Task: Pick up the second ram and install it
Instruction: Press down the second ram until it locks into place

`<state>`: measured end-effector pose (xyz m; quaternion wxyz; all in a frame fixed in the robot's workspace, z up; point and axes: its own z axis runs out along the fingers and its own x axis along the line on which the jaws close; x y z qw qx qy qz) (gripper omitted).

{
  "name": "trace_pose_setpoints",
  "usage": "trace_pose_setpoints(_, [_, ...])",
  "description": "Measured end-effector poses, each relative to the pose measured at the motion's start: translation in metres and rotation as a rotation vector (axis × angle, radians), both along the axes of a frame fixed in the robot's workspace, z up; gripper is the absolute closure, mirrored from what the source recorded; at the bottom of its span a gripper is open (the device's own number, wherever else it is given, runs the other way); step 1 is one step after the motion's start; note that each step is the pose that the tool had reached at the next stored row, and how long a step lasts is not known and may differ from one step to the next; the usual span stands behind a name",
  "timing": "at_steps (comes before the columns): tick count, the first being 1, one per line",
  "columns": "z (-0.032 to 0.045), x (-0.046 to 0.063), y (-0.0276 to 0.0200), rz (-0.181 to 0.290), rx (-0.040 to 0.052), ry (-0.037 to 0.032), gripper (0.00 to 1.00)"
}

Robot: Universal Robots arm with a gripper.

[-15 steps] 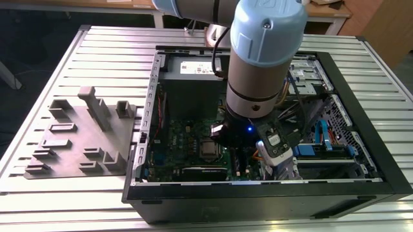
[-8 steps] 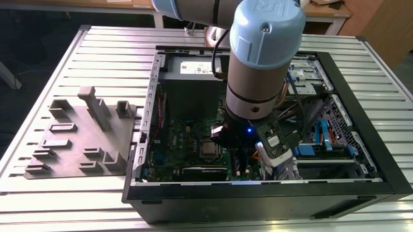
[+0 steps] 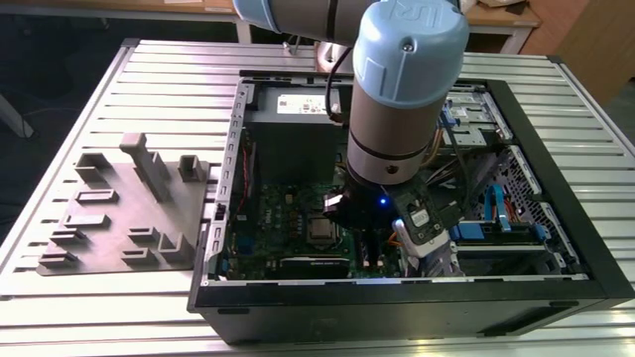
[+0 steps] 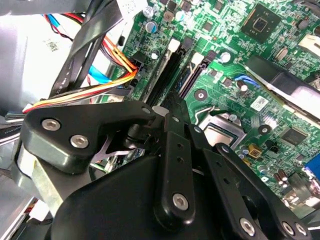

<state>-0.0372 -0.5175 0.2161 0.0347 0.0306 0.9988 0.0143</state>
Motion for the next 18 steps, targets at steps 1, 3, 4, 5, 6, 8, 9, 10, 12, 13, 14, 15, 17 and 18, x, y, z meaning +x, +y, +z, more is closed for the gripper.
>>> trace_pose_setpoints(1, [0.0006, 0.0, 0.0001, 0.0, 0.0005, -0.0001, 0.93])
trace_pose_setpoints(3, [0.0035, 0.0, 0.0005, 0.0, 0.0037, -0.0011, 0.93])
trace_pose_setpoints(4, [0.0072, 0.0, 0.0002, 0.0, 0.0016, -0.0005, 0.93])
trace_pose_setpoints(5, [0.0116, 0.0, 0.0, 0.0, -0.0001, 0.0001, 0.93])
trace_pose_setpoints(6, [0.015, 0.0, 0.0001, 0.0, 0.0006, -0.0002, 0.93])
trace_pose_setpoints(8, [0.0229, 0.0, 0.0, 0.0, 0.0001, -0.0001, 0.93])
trace_pose_setpoints(9, [0.0269, 0.0, 0.0, 0.0, 0.0003, -0.0001, 0.93])
trace_pose_setpoints(10, [0.0306, 0.0, 0.0, 0.0, 0.0001, -0.0001, 0.93])
trace_pose_setpoints(12, [0.0359, 0.0, 0.0, 0.0, 0.0, -0.0001, 0.93])
trace_pose_setpoints(13, [0.0359, 0.0, 0.0, 0.0, 0.0002, -0.0001, 0.93])
trace_pose_setpoints(14, [0.0359, 0.0, 0.0001, 0.0, 0.0006, -0.0002, 0.93])
trace_pose_setpoints(15, [0.036, 0.0, 0.0, 0.0, 0.0005, -0.0002, 0.93])
trace_pose_setpoints(17, [0.0364, 0.0, 0.0002, 0.0, 0.0001, -0.0001, 0.93])
trace_pose_setpoints(18, [0.0364, 0.0, 0.0007, 0.0, 0.0, 0.0, 0.93])
